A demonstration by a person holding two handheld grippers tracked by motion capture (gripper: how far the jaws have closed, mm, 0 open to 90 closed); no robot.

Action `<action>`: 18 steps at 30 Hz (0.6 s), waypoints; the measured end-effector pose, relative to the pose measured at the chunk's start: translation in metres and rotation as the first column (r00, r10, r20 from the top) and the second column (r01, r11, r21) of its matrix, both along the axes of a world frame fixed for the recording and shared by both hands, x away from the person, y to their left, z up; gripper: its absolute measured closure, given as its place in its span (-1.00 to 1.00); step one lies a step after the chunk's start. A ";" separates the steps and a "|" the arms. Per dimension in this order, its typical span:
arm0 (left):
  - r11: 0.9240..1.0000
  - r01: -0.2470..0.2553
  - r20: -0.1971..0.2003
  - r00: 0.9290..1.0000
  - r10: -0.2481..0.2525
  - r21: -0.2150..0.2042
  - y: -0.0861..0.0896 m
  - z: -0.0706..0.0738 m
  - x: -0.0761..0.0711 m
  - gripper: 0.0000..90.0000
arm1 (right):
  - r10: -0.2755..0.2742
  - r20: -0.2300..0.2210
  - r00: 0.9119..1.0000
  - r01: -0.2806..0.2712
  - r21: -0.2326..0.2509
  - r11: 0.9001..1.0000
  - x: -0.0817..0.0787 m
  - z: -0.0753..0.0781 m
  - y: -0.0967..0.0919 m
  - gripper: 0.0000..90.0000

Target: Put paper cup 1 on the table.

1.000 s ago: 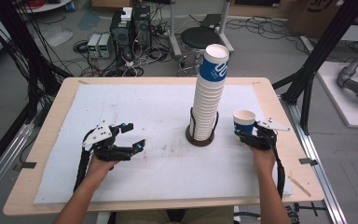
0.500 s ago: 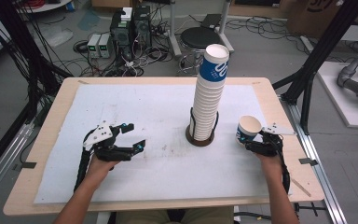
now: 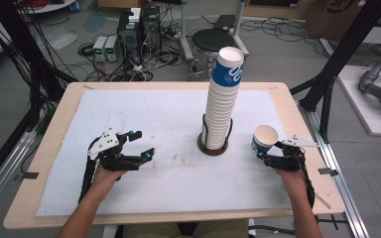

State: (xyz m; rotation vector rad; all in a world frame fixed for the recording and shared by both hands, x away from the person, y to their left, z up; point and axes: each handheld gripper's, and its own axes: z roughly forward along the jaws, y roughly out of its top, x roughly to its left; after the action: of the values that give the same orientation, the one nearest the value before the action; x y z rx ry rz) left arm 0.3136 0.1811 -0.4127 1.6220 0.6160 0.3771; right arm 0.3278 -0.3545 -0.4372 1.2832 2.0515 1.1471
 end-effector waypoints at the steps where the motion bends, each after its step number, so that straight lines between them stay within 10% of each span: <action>1: 1.000 0.000 -0.002 1.000 0.000 -0.001 0.000 0.000 0.000 -0.58 | -0.001 -0.008 1.000 0.001 0.010 1.000 -0.003 0.001 -0.002 -0.55; 7: 1.000 -0.023 -0.008 1.000 0.022 -0.015 0.002 0.001 0.001 -0.60 | 0.010 -0.010 1.000 -0.010 0.058 0.998 -0.022 0.010 -0.011 -0.55; 18: 0.998 -0.053 0.001 0.999 0.053 -0.035 0.008 0.002 0.000 -0.64 | 0.089 0.133 0.987 -0.101 0.086 0.991 -0.042 0.042 0.007 -0.55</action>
State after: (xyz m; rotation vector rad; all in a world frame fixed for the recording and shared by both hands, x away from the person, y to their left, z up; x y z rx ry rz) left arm 0.3136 0.1896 -0.4102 1.5742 0.6614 0.4047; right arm 0.2860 -0.3475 -0.3947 1.1322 2.0040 1.3462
